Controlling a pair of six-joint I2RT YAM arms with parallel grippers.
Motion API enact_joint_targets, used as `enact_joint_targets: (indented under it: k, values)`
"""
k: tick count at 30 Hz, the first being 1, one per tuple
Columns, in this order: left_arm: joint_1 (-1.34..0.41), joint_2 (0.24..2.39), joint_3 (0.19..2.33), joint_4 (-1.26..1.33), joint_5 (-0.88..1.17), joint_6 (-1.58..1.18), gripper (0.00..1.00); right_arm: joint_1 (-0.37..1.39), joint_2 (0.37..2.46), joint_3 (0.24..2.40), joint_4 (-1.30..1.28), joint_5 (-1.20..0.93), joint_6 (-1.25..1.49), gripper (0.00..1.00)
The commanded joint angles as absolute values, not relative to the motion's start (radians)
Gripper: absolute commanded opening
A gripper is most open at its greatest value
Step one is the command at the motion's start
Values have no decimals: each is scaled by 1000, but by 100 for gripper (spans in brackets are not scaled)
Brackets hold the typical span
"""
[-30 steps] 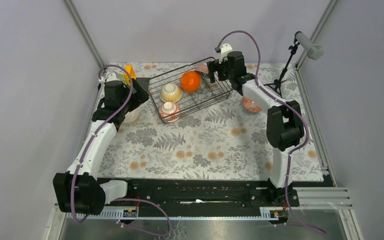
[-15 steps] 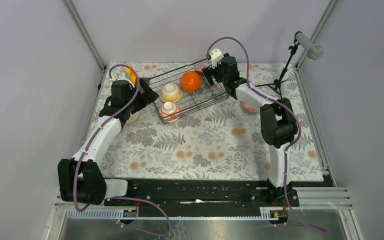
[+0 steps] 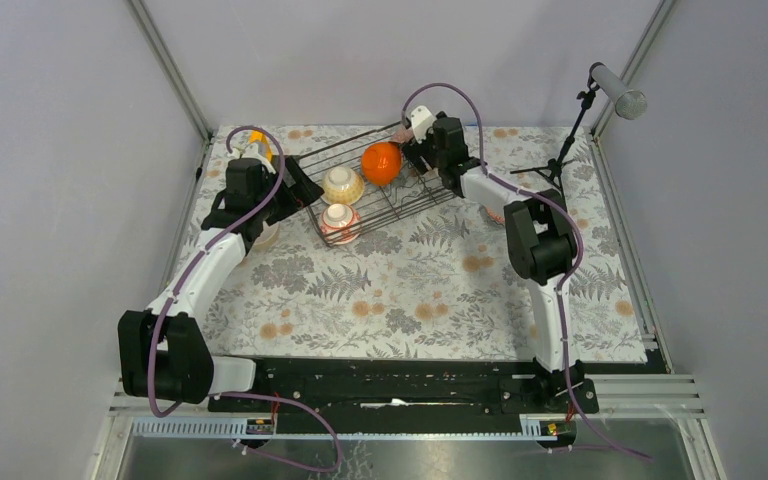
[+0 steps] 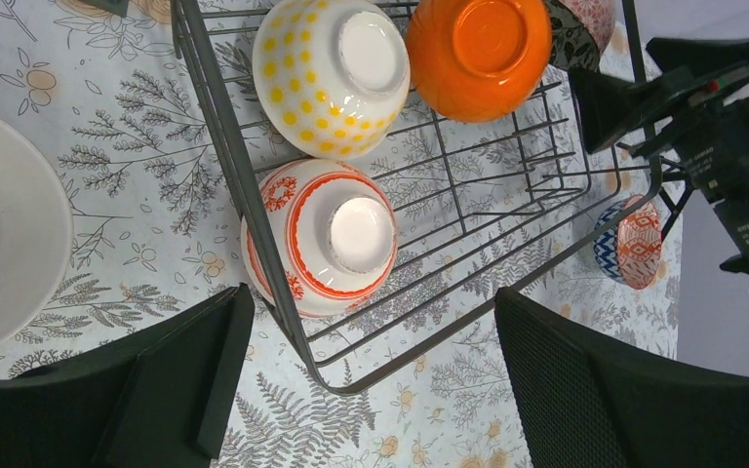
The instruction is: Unload the bowls from the dish rack
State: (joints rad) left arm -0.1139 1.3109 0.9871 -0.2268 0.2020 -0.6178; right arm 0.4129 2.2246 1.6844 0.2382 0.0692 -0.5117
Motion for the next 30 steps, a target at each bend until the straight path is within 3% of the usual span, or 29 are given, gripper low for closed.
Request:
enact_joint_targets:
  k: [1, 10, 15, 30]
  values:
    - [-117, 1309, 1022, -193, 224, -590, 99, 429, 2269, 1801, 298, 141, -539, 86]
    - [-117, 1324, 1021, -199, 237, -590, 99, 463, 2324, 1839, 337, 195, -615, 80]
    - [-117, 1329, 1016, -202, 248, -596, 99, 475, 2353, 1869, 367, 253, -629, 71]
    - [-117, 1326, 1002, -211, 249, -593, 99, 509, 2377, 1873, 447, 393, -725, 3]
